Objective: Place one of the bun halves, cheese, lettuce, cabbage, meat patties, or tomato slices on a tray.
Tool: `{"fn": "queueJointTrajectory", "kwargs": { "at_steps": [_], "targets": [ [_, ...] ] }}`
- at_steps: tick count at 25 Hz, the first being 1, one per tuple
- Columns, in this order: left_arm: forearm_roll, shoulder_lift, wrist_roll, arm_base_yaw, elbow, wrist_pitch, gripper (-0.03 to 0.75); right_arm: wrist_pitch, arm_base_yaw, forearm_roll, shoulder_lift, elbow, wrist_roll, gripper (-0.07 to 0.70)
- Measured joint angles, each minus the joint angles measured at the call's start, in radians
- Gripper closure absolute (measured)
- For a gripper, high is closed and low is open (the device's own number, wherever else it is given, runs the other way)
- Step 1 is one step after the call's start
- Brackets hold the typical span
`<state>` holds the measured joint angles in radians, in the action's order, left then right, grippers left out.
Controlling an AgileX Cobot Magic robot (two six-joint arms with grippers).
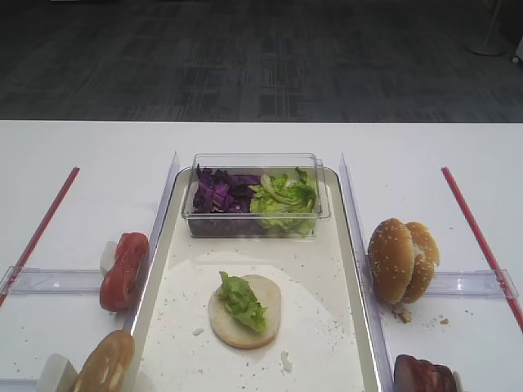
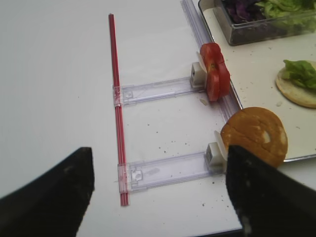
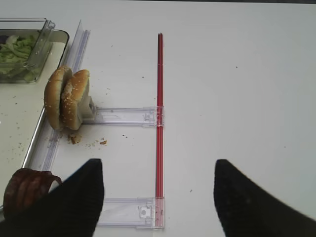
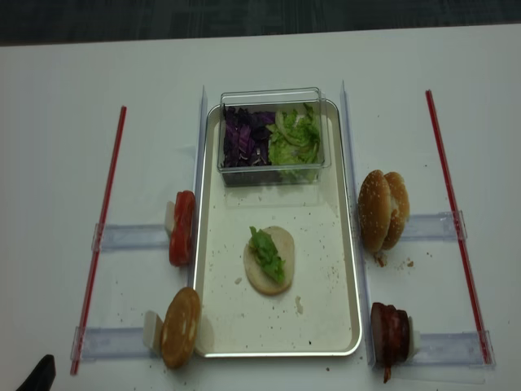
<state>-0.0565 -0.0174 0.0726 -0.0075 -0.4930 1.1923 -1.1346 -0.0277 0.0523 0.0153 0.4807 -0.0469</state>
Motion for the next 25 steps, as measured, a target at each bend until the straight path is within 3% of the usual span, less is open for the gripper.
{"fn": "queueJointTrajectory", "kwargs": {
  "at_steps": [25],
  "targets": [
    [0.000,0.000,0.000,0.000,0.000,0.000,0.207,0.000,0.000,0.000,0.000,0.000,0.004,0.130]
  ]
}}
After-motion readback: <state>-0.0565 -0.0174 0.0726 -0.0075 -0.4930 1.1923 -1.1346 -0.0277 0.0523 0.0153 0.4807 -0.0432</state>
